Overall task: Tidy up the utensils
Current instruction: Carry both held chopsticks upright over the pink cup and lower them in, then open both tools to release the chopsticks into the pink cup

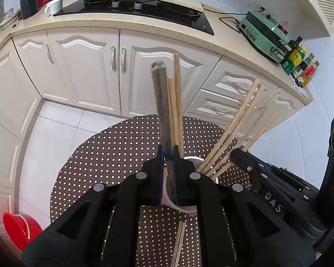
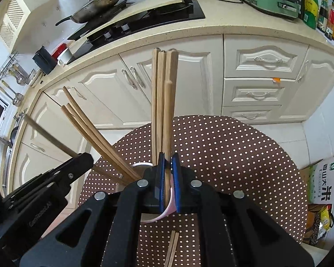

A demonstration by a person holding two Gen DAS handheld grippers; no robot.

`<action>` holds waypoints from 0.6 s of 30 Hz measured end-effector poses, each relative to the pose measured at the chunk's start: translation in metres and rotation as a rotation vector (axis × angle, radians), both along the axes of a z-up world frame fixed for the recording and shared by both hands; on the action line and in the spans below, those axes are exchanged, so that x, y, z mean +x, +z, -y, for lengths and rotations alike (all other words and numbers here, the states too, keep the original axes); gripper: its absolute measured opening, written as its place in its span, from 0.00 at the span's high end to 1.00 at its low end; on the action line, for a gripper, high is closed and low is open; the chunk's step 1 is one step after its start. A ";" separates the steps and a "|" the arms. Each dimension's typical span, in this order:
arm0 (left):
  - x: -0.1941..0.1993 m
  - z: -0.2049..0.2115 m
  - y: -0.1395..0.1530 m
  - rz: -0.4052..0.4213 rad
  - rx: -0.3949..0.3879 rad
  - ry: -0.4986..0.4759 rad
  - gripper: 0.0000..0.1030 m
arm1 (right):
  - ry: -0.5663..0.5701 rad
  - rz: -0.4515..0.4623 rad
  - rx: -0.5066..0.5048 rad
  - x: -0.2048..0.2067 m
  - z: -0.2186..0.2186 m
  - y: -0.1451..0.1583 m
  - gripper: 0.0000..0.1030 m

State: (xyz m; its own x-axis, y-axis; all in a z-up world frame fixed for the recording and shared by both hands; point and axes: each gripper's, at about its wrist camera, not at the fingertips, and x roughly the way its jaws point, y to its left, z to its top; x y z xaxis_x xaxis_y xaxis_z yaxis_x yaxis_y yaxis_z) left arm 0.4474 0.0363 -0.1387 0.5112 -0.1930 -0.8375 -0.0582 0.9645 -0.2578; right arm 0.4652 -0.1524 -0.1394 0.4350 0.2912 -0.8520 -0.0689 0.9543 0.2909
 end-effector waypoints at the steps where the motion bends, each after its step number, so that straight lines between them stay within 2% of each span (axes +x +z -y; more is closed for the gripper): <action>1: 0.001 -0.001 -0.002 -0.004 -0.008 -0.001 0.92 | 0.002 -0.003 0.001 0.000 0.000 0.000 0.92; 6: 0.004 0.001 -0.013 -0.042 -0.020 -0.042 0.92 | 0.016 -0.042 0.016 0.000 0.001 -0.004 0.88; 10: 0.002 0.002 -0.016 -0.046 -0.009 -0.053 0.91 | 0.007 -0.048 0.008 -0.004 0.003 -0.005 0.69; 12: 0.001 0.001 -0.017 -0.050 -0.014 -0.051 0.88 | 0.004 -0.047 0.017 -0.006 0.006 -0.004 0.65; 13: -0.001 0.001 -0.017 -0.050 -0.021 -0.047 0.83 | 0.002 -0.046 0.017 -0.008 0.006 -0.003 0.62; 14: -0.002 0.000 -0.017 -0.048 -0.025 -0.044 0.74 | -0.001 -0.044 0.016 -0.009 0.007 -0.002 0.59; 15: -0.004 -0.001 -0.017 -0.041 -0.027 -0.041 0.55 | -0.003 -0.043 0.015 -0.010 0.008 -0.001 0.58; 16: -0.006 -0.001 -0.015 -0.031 -0.025 -0.039 0.49 | -0.011 -0.041 0.014 -0.012 0.011 0.000 0.57; 18: -0.011 -0.003 -0.011 0.001 -0.008 -0.032 0.47 | -0.016 -0.040 0.016 -0.014 0.014 0.001 0.54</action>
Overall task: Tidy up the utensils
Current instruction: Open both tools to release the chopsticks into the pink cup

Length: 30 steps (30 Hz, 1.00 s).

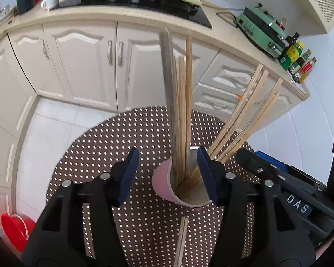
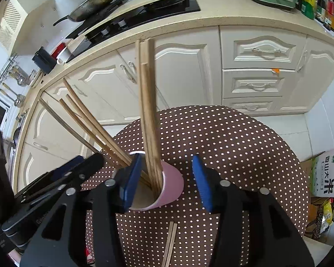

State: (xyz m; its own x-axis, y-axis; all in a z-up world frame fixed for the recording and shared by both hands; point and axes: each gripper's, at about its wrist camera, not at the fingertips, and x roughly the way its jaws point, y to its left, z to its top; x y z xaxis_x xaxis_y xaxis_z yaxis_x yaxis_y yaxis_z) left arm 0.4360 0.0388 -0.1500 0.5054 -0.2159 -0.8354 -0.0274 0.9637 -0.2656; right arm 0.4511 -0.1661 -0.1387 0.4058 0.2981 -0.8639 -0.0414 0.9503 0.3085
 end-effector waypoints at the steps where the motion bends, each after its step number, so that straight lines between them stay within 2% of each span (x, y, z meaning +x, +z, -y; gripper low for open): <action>1: -0.001 0.000 0.001 0.001 0.008 0.000 0.47 | -0.002 0.000 -0.002 -0.001 0.001 0.001 0.54; 12: -0.022 -0.002 0.011 0.010 0.040 -0.001 0.47 | -0.017 0.017 -0.009 -0.019 0.011 0.013 0.50; 19: -0.040 -0.003 0.020 0.028 0.057 -0.001 0.47 | -0.014 0.036 -0.008 -0.040 0.011 0.022 0.44; 27: -0.063 -0.004 0.028 0.049 0.068 0.000 0.45 | -0.006 0.058 -0.012 -0.068 0.006 0.033 0.33; 30: -0.073 -0.003 0.029 0.054 0.077 -0.003 0.43 | -0.004 0.069 -0.019 -0.076 0.003 0.036 0.26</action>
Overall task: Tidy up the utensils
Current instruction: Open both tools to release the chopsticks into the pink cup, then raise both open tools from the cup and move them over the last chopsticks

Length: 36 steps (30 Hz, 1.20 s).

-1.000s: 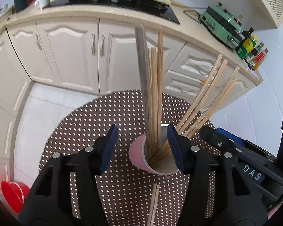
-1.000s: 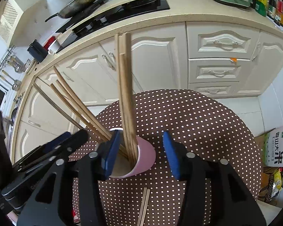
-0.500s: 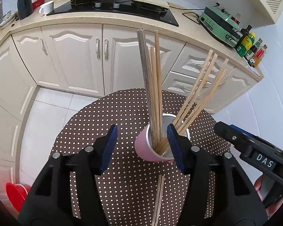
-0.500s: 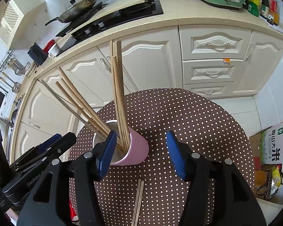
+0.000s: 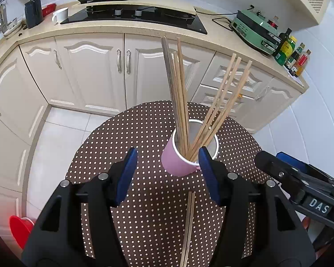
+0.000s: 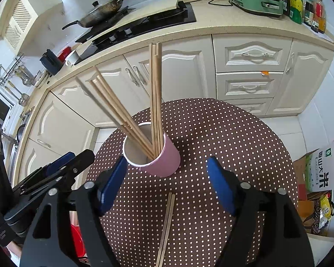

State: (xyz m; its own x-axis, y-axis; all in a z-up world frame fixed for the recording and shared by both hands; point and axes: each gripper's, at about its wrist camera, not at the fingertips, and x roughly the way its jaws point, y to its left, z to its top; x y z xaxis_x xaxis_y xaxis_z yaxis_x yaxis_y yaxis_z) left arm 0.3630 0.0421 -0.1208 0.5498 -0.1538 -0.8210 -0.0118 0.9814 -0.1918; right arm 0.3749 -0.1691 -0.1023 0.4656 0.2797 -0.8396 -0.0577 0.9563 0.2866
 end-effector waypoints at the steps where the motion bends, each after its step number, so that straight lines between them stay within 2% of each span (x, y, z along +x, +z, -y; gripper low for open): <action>1: -0.003 0.000 0.000 0.000 0.002 -0.001 0.43 | -0.001 0.006 -0.005 -0.004 -0.001 0.001 0.24; 5: -0.015 0.000 0.000 0.003 0.009 -0.006 0.40 | -0.010 0.004 -0.009 -0.014 -0.001 0.002 0.17; 11: -0.031 -0.002 -0.012 -0.022 0.023 -0.013 0.36 | -0.037 -0.033 -0.021 -0.028 0.001 -0.010 0.13; 24: -0.061 -0.003 -0.053 -0.118 0.045 -0.049 0.33 | -0.064 -0.196 -0.084 -0.053 0.001 -0.065 0.12; 36: -0.075 -0.002 -0.093 -0.215 0.050 -0.098 0.33 | -0.065 -0.298 -0.148 -0.075 -0.010 -0.102 0.12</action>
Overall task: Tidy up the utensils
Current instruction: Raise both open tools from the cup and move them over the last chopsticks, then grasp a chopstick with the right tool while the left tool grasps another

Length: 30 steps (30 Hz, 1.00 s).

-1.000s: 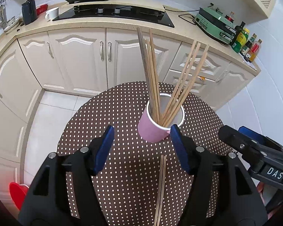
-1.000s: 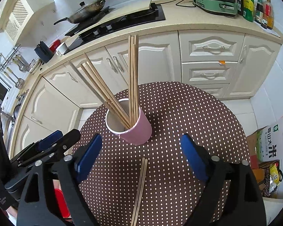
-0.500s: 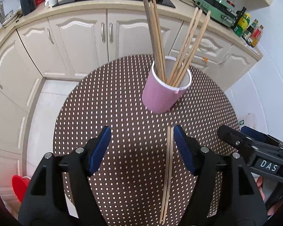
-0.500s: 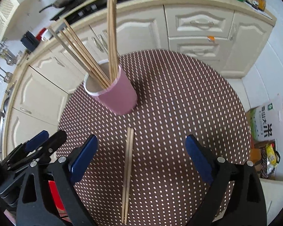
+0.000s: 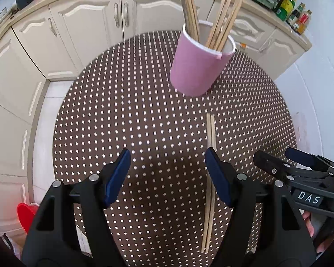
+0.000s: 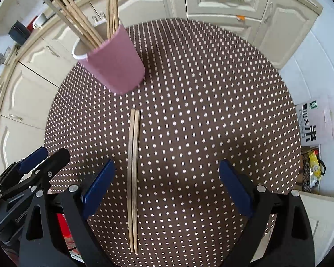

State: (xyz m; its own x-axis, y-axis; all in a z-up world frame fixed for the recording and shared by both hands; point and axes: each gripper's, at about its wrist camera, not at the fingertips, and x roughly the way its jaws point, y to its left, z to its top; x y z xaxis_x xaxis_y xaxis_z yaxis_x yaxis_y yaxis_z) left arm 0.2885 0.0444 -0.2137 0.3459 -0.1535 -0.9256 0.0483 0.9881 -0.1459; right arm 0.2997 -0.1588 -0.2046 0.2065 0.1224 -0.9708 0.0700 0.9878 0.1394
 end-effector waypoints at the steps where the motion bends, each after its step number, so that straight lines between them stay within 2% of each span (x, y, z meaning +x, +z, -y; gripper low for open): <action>1: 0.000 0.000 -0.003 -0.009 0.005 0.000 0.33 | 0.001 -0.008 -0.013 -0.001 -0.002 -0.004 0.12; 15: -0.007 -0.006 -0.039 -0.109 0.017 -0.046 0.33 | 0.009 -0.123 -0.074 -0.006 -0.016 -0.051 0.12; 22: -0.002 -0.020 -0.053 -0.140 0.022 -0.056 0.32 | 0.035 -0.147 -0.111 -0.008 -0.031 -0.066 0.12; 30: 0.010 -0.035 -0.066 -0.185 0.011 -0.053 0.31 | 0.007 -0.156 -0.086 -0.008 -0.036 -0.079 0.12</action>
State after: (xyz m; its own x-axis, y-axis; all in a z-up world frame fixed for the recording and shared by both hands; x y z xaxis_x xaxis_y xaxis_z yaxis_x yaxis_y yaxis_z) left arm 0.2985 0.0794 -0.2800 0.1611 -0.1562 -0.9745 0.0734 0.9866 -0.1460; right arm 0.2921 -0.1231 -0.2841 0.0523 0.0386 -0.9979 0.0774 0.9961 0.0426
